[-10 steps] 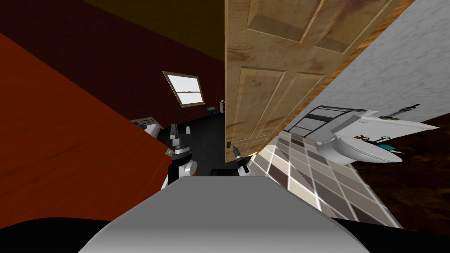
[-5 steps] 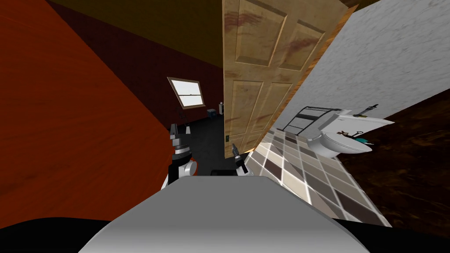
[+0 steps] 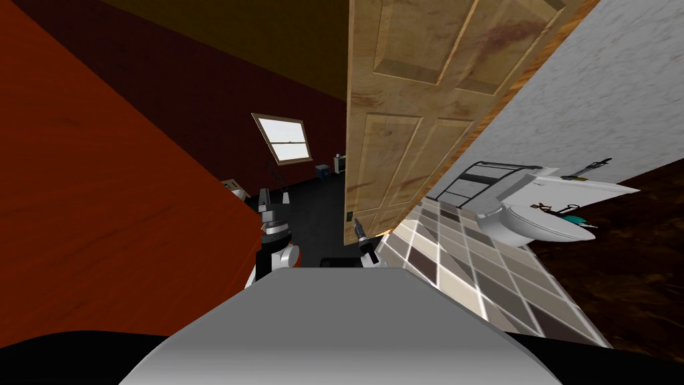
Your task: Push the door open
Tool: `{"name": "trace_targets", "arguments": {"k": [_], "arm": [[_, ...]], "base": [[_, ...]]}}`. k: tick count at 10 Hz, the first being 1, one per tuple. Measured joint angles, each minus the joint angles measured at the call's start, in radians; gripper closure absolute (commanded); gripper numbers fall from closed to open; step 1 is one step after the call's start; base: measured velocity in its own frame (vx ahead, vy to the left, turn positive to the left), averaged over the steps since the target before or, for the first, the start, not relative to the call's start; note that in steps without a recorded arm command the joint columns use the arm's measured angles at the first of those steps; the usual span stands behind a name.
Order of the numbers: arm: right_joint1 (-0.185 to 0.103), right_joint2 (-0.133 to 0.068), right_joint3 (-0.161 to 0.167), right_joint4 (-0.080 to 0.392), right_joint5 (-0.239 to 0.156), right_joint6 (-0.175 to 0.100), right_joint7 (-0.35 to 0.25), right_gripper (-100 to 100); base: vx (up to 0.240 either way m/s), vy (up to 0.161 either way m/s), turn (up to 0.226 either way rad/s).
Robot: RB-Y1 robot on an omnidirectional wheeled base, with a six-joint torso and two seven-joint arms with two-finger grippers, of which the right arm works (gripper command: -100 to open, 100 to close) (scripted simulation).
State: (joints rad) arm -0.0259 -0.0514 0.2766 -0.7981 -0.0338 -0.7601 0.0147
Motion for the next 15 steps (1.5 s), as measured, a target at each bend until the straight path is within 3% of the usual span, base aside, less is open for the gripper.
{"name": "trace_targets", "arguments": {"k": [4, 5, 10, 12, 15], "arm": [[-0.001, 0.016, -0.009, 0.005, -0.002, -0.011, 0.005, -100], [0.0, 0.017, -0.009, 0.004, -0.002, -0.012, 0.006, 100], [0.0, 0.017, -0.008, 0.006, -0.001, -0.009, 0.006, 100], [0.012, 0.014, -0.009, -0.005, -0.002, 0.002, 0.008, 100], [-0.005, 0.006, -0.032, 0.024, -0.012, -0.002, 0.013, 100]], "base": [[0.16, 0.044, 0.015], [-0.013, -0.005, 0.01], [-0.011, -0.005, 0.002], [0.136, 0.058, -0.037], [0.204, 0.048, -0.049]]}}
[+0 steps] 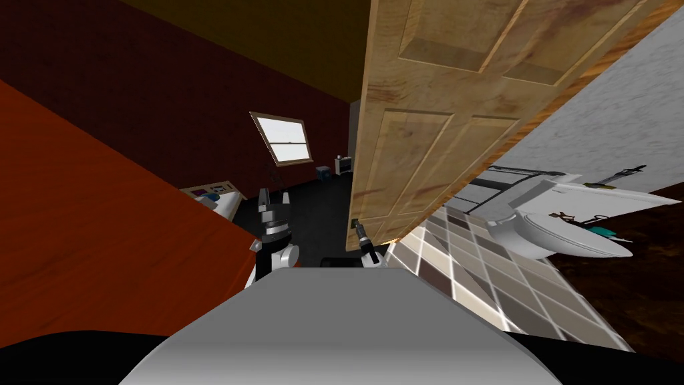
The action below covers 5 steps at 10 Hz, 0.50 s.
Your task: Push the door open
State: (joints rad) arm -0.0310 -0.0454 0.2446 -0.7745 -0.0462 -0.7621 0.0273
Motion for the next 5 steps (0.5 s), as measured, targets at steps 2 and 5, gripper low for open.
{"name": "trace_targets", "arguments": {"k": [2, 5], "arm": [[-0.012, -0.01, -0.03, 0.017, -0.012, -0.019, 0.005, -100], [-0.009, -0.015, -0.029, 0.01, -0.013, -0.013, 0.02, -100]], "base": [[0.115, 0.033, -0.105], [-0.184, -0.044, -0.05]]}}
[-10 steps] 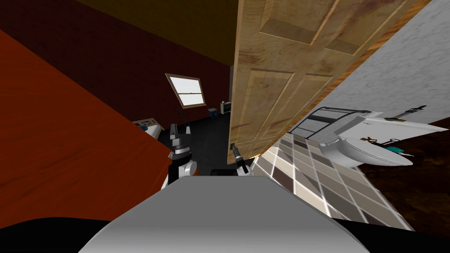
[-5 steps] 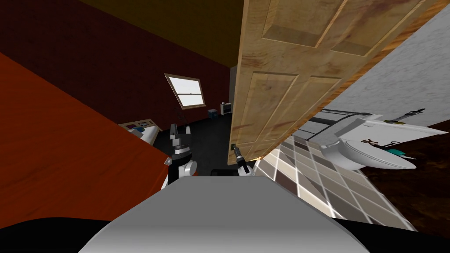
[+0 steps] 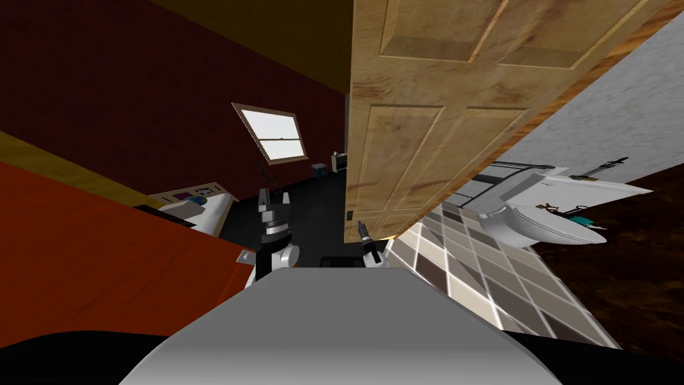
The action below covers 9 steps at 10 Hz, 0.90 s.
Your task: Push the door open
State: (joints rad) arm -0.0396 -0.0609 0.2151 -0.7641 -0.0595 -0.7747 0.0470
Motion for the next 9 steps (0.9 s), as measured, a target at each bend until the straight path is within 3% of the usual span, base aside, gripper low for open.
{"name": "trace_targets", "arguments": {"k": [3, 6, 7, 9], "arm": [[0.012, 0.032, 0.002, -0.022, -0.002, 0.016, 0.018, -100], [0.006, 0.092, -0.001, -0.014, -0.004, 0.019, 0.036, -100], [0.007, 0.094, 0.0, -0.016, -0.004, 0.021, 0.037, -100], [0.011, 0.062, -0.003, -0.026, -0.005, 0.026, 0.036, -100]], "base": [[-0.231, -0.021, -0.083], [-0.125, 0.044, -0.028], [0.125, 0.005, 0.033], [0.238, -0.002, 0.025]]}}
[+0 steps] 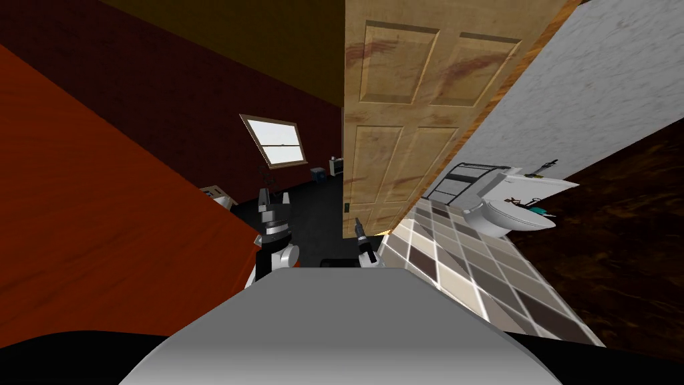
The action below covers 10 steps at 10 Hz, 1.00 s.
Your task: Push the door open
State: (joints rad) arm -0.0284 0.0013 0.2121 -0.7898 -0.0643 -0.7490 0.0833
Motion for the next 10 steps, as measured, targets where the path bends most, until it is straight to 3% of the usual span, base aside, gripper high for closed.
{"name": "trace_targets", "arguments": {"k": [3, 5, 7, 9, 10], "arm": [[-0.008, -0.022, -0.008, 0.019, -0.003, -0.016, 0.002, -100], [-0.013, -0.022, -0.013, 0.027, -0.005, -0.022, 0.002, -100], [-0.012, -0.012, -0.017, 0.024, -0.006, -0.024, 0.002, -100], [-0.016, 0.014, -0.022, 0.029, -0.007, -0.025, 0.003, -100], [-0.016, 0.015, -0.022, 0.03, -0.007, -0.028, 0.003, 100]], "base": [[0.246, 0.048, 0.026], [0.203, 0.069, 0.029], [0.191, 0.088, 0.019], [0.132, 0.045, 0.004], [-0.017, -0.001, 0.009]]}}
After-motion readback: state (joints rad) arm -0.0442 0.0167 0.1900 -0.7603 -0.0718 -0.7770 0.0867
